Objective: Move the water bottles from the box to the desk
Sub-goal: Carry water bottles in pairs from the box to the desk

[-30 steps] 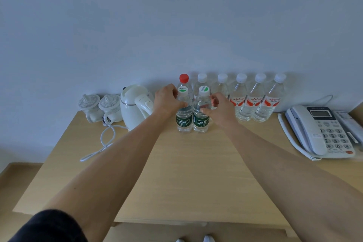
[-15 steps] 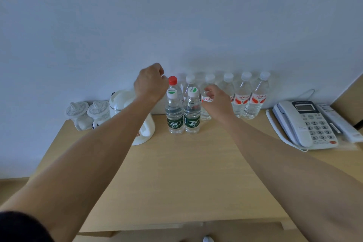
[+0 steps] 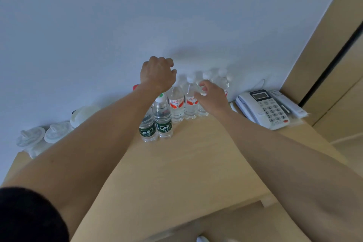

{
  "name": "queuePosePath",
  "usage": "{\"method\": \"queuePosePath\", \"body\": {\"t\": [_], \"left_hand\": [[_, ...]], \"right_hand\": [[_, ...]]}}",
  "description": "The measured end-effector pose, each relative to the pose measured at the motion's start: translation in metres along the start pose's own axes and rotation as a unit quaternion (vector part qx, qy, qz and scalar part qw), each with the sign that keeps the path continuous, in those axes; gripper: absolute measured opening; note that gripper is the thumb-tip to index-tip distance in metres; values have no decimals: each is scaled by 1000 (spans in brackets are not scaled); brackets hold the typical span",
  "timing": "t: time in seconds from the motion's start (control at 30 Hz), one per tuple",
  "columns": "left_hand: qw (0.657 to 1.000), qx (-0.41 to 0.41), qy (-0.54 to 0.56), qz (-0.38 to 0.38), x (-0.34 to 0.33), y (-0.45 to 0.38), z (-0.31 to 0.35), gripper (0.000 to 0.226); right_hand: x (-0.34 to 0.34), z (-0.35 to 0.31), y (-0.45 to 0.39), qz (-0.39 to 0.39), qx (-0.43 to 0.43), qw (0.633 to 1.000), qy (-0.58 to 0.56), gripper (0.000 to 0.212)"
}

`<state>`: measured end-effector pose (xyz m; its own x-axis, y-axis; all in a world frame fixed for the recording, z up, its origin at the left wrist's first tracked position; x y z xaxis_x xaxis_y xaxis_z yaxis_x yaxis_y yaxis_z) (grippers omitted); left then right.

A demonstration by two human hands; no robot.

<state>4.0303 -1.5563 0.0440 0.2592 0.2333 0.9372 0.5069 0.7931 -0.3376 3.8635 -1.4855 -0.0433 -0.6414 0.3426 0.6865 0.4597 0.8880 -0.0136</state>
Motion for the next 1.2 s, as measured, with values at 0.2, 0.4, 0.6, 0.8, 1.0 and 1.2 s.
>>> {"method": "queuePosePath", "body": {"t": [0.2,0.4,0.6,0.8,1.0,1.2], "left_hand": [[994,-101,-21,-40,-29,-19,63,38],[978,-195,22,-76,-61,-15,143,37],[955,-269,50,-111,-86,5,233,37],[930,-329,85,-140,-108,37,328,35],[903,-366,121,-188,-132,75,436,42],[880,-407,102,-221,-151,116,554,42]], "right_hand": [[41,41,17,48,-53,996,48,45],[96,96,54,93,-133,985,65,36],[149,153,94,124,-204,967,88,53],[196,222,143,158,-275,944,92,52],[251,308,204,170,-346,919,83,55],[307,394,275,192,-421,884,68,53]]}}
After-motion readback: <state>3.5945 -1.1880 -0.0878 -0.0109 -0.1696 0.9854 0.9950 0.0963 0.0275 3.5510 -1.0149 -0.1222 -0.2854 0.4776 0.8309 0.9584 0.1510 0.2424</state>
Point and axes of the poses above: each hand's wrist, its own y-axis away from the middle knuckle, its own x-axis out of the back of the hand, z = x × y, the point moved 5 cm from there along -y, towards the middle knuckle, and after that the axes turned 11 degrees about -x, right-handed, at the moved point
